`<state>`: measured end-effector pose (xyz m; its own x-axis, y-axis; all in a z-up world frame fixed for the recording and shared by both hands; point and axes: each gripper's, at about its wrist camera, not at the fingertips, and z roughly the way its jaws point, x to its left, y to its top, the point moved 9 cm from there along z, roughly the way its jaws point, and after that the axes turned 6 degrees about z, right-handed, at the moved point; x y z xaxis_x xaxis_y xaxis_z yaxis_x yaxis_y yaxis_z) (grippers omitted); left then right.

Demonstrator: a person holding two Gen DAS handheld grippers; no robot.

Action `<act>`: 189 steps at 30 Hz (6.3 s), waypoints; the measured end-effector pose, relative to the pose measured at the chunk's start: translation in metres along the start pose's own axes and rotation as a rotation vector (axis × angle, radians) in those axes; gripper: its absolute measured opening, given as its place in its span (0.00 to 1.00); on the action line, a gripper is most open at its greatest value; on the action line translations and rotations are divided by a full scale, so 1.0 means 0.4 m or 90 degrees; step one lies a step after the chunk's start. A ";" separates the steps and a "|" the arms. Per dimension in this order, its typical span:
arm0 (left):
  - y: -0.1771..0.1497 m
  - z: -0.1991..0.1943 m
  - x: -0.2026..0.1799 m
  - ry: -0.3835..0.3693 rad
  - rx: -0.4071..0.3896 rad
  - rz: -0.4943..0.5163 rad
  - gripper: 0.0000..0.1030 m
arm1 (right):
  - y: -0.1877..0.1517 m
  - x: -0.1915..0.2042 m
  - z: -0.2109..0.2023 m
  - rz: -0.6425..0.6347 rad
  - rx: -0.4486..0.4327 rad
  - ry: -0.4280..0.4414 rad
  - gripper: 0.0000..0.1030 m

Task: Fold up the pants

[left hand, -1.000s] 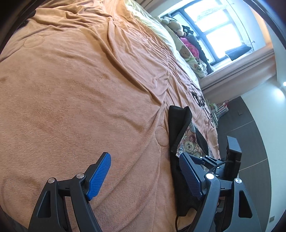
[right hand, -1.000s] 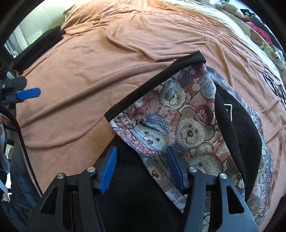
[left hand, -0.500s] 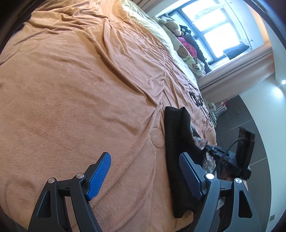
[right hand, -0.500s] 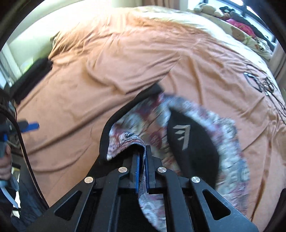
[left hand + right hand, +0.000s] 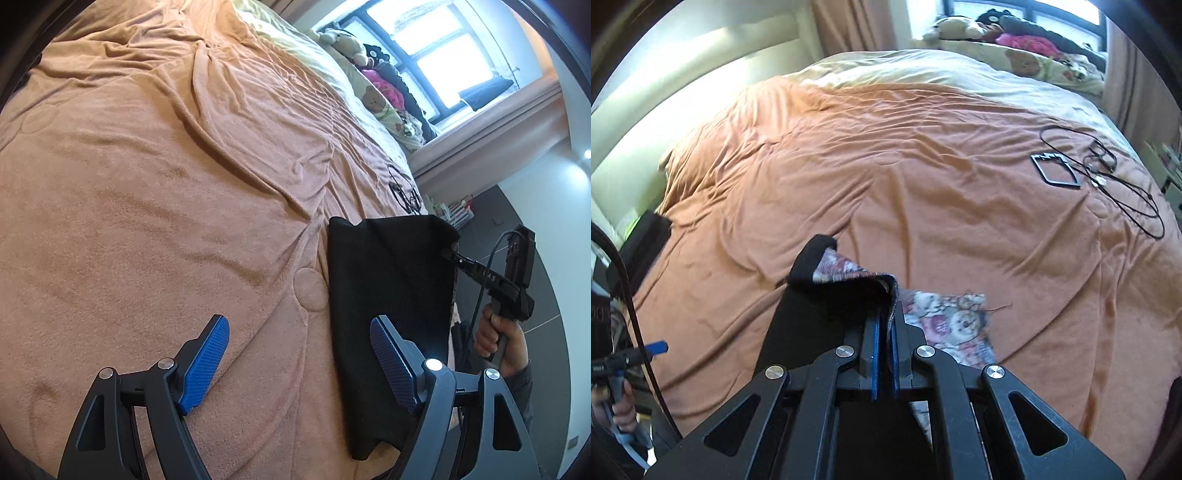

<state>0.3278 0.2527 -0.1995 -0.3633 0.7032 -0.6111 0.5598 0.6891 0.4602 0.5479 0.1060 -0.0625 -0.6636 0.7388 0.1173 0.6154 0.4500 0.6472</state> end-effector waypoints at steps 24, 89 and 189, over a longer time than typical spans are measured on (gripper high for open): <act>-0.014 0.086 -0.101 0.017 0.046 0.047 0.78 | -0.013 -0.209 0.114 0.166 0.042 0.037 0.02; -0.180 0.336 -0.211 -0.041 0.178 0.039 0.42 | -0.219 -0.227 -0.049 0.199 0.088 0.055 0.09; -0.297 0.225 -0.218 -0.087 0.219 0.055 0.12 | -0.448 -0.248 -0.063 0.273 0.059 0.182 0.17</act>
<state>0.3601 0.0935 -0.2590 -0.2139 0.7103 -0.6706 0.8097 0.5129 0.2850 0.4926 -0.0605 -0.1710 -0.4255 0.7056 0.5666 0.8838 0.1896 0.4276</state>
